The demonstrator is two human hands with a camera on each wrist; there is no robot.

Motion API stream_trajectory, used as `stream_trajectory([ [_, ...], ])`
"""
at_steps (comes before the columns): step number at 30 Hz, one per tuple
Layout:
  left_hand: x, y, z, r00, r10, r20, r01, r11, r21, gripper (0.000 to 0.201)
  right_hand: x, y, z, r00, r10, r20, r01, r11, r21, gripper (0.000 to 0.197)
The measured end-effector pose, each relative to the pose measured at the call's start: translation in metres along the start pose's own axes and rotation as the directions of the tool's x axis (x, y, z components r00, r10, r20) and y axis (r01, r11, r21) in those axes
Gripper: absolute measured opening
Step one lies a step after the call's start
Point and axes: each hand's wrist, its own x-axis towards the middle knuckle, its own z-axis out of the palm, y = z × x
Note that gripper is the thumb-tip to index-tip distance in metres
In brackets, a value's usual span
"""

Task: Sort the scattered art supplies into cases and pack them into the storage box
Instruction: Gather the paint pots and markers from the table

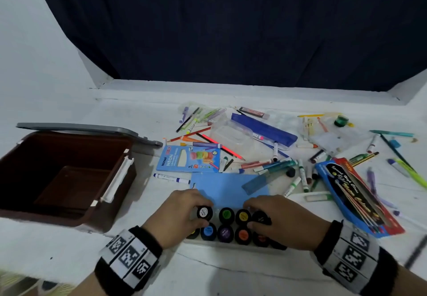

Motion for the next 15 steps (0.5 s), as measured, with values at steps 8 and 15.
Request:
stream_trajectory([
  [8,0.008,0.000,0.004,0.999,0.013,0.046,-0.012,1.000,-0.021,0.040,-0.005,-0.002,0.007,0.997,0.062,-0.036,-0.059,0.994,0.088,0.035],
  [15,0.014,0.001,0.003,0.996,0.080,0.037,-0.083,0.993,0.087,0.030,-0.003,-0.001,0.006,0.998,0.059,-0.026,-0.056,0.993,0.102,0.032],
])
